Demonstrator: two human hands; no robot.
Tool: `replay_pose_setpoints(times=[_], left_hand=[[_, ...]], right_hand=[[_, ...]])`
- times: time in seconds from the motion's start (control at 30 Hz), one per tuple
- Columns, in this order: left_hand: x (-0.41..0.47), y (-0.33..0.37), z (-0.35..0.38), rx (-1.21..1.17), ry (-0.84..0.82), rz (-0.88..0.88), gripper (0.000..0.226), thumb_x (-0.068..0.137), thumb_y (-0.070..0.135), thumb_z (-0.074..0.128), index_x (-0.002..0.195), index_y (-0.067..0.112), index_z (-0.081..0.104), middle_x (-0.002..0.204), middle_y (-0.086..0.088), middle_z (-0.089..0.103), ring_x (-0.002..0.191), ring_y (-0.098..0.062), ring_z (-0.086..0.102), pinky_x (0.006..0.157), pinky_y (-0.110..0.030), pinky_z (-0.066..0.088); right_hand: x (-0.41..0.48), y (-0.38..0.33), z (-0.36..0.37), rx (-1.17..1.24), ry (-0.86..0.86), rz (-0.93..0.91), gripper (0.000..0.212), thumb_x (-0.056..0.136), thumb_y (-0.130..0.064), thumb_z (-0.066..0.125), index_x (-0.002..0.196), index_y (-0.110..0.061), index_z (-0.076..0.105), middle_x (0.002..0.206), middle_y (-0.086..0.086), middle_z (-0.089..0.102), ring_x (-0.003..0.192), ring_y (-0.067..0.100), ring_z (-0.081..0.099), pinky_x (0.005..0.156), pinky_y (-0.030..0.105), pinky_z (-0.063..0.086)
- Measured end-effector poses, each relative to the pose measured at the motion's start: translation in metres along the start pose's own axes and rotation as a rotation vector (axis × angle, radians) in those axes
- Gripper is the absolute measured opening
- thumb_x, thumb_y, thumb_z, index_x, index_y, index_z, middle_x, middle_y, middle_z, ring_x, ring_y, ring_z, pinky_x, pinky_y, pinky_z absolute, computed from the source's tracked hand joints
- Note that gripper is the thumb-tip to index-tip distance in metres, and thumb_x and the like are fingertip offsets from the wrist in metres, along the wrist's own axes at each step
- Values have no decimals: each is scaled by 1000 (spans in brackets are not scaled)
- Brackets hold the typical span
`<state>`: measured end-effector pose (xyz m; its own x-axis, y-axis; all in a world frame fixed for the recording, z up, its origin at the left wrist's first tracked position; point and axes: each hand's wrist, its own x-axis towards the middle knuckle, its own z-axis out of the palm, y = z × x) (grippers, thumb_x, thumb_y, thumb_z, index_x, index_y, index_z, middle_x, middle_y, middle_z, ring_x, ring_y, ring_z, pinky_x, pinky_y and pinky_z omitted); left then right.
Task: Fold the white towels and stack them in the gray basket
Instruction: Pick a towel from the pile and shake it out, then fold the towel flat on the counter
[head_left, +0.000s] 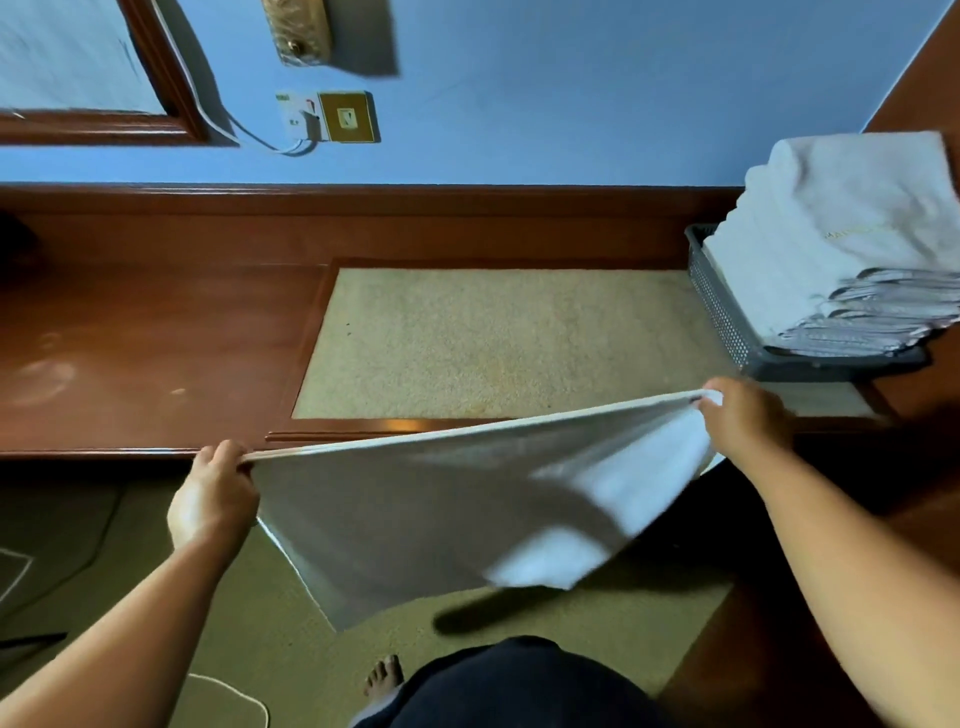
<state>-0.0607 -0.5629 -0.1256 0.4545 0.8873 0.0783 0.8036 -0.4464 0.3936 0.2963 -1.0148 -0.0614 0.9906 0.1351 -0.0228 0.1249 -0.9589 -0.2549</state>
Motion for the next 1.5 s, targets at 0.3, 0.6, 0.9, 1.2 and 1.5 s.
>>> replay_pose_setpoints(times=[0.3, 0.6, 0.9, 1.2, 1.5], left_hand=[[-12, 28, 15, -1226, 21, -755, 16, 105, 11, 42, 117, 20, 46, 125, -12, 63, 111, -30, 69, 70, -30, 60], [69, 105, -29, -1540, 403, -849, 22, 96, 6, 52, 99, 27, 57, 94, -2, 63, 96, -25, 65, 78, -38, 62], [251, 151, -12, -1192, 355, -628, 19, 84, 14, 54, 94, 20, 69, 76, 7, 61, 69, -13, 59, 61, -24, 52], [415, 204, 73, -888, 45, -520, 36, 100, 27, 50, 136, 22, 53, 127, -4, 58, 106, -23, 60, 86, -31, 50], [324, 196, 184, -275, -479, 191, 65, 98, 28, 64, 155, 19, 34, 169, -11, 8, 152, -28, 24, 116, -39, 31]], right_hand=[[-48, -2, 85, 1140, 51, 850, 30, 87, -17, 75, 112, -2, 69, 98, 13, 64, 90, 25, 63, 80, 37, 50], [35, -82, 48, 1385, 244, 751, 22, 87, -21, 71, 102, -5, 66, 97, 4, 62, 89, 21, 67, 76, 25, 56], [173, -151, 26, 1056, 372, 296, 22, 84, -19, 67, 105, -13, 71, 92, 3, 66, 82, 18, 59, 71, 28, 49], [335, -229, 62, 804, 242, 162, 37, 93, -25, 65, 129, -21, 62, 131, 8, 61, 117, 23, 59, 100, 31, 47], [263, -172, 194, 462, -220, 215, 63, 85, -11, 69, 144, -13, 48, 142, 15, 51, 130, 32, 50, 108, 41, 43]])
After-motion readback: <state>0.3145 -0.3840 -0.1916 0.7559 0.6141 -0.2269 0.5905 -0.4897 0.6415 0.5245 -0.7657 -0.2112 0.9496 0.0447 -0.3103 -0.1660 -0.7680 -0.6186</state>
